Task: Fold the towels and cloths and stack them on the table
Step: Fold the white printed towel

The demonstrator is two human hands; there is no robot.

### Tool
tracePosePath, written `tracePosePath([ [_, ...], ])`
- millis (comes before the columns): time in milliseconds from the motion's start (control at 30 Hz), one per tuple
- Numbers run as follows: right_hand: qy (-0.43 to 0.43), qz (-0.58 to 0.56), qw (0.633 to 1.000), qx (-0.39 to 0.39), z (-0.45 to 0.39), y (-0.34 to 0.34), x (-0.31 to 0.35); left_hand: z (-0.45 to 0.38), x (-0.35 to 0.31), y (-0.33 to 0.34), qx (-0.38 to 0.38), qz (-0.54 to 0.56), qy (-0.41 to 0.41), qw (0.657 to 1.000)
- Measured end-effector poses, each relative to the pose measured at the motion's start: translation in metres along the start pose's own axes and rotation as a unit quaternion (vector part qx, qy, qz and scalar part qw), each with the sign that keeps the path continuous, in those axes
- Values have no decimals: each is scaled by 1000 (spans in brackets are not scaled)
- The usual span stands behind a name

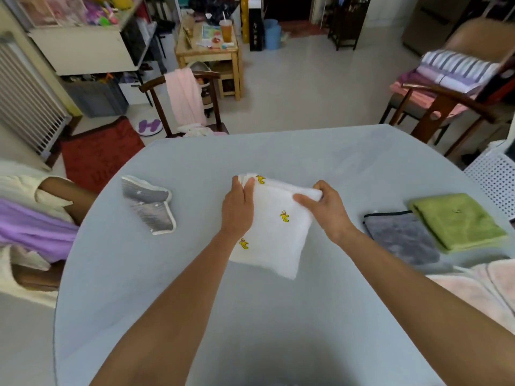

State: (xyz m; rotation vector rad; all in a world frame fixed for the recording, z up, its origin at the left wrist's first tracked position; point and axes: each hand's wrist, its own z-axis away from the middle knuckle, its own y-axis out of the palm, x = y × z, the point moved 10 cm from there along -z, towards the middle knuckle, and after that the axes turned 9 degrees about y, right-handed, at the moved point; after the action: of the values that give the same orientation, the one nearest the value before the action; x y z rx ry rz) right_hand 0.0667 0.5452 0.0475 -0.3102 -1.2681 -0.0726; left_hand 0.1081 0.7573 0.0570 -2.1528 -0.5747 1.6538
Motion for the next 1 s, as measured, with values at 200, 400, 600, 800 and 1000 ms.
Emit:
tracePosePath([
  [200, 180, -170, 960, 128, 6, 17, -66, 34, 34, 17, 46, 11, -120, 992],
  [400, 153, -25, 987, 30, 0, 19, -112, 77, 90, 38, 113, -109, -229, 961],
  [600, 127, 167, 975, 67, 10, 51, -162, 108, 152, 35, 73, -106, -336, 933],
  [800, 25, 265, 937, 227, 88, 65, -210, 151, 178, 39, 88, -126, -402, 902],
  [1000, -45, 315, 925, 206, 95, 73, -205, 194, 174, 48, 93, -93, -428, 894],
])
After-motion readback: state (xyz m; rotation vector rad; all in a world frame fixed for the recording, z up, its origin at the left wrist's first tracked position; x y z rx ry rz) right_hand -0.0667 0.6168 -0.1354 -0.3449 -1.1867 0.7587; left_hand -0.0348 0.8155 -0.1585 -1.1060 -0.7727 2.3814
